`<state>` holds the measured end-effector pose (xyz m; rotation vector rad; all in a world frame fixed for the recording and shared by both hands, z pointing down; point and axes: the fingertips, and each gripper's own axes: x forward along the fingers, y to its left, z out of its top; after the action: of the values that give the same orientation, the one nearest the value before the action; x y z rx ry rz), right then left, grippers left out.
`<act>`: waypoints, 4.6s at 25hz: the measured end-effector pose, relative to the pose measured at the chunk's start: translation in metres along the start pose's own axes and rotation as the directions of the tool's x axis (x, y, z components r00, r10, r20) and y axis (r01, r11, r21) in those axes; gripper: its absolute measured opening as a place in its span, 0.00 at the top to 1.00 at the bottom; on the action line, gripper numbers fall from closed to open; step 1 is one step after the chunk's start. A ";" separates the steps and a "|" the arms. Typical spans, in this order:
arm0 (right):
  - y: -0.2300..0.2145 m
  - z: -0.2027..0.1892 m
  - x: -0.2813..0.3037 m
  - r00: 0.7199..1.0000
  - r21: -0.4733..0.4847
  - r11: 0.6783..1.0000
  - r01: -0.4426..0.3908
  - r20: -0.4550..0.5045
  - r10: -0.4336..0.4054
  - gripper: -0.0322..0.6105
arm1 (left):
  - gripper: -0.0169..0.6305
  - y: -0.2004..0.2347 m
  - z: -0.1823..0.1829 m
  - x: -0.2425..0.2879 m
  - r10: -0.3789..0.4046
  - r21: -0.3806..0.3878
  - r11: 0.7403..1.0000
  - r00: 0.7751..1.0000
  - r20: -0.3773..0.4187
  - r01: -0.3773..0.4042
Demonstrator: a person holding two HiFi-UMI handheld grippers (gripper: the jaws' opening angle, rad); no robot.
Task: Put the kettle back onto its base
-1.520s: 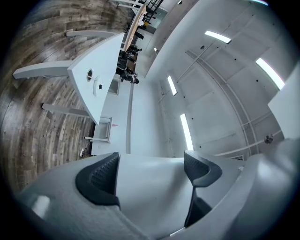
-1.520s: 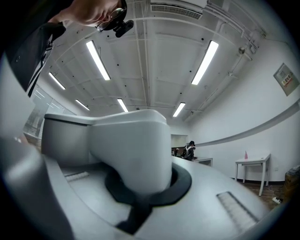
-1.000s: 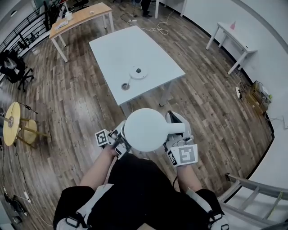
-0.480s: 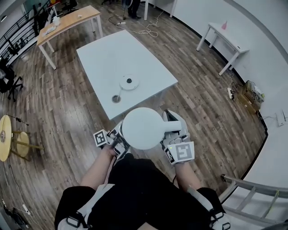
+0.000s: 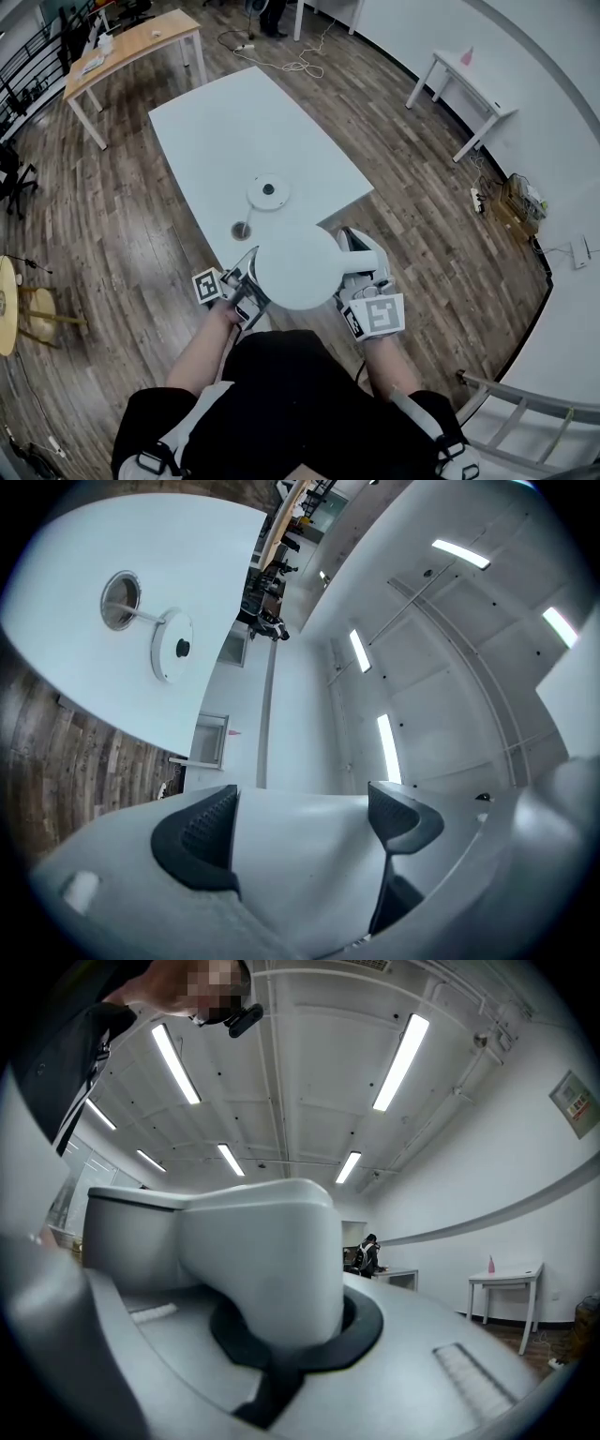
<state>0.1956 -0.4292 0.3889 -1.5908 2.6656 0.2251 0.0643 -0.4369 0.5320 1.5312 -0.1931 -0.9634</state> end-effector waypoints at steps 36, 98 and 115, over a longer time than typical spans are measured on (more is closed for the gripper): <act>-0.035 -0.044 0.210 1.000 0.026 1.000 0.003 0.028 -0.004 0.94 | 0.30 0.031 0.202 0.068 0.033 0.050 0.998 0.998 0.047 -0.035; -0.060 -0.184 0.285 0.986 0.054 0.998 0.007 -0.165 0.002 0.94 | 0.98 0.080 0.287 0.078 0.467 0.473 0.692 0.838 0.283 -0.545; -0.067 -0.199 0.263 0.984 0.066 0.994 0.083 -0.165 -0.071 0.96 | 0.98 0.086 0.280 0.074 0.383 0.386 0.789 0.875 0.297 -0.477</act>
<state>0.1387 -0.7184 0.5520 -1.7571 2.6856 -0.0045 -0.0385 -0.7115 0.6037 1.6949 -0.9371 -0.7245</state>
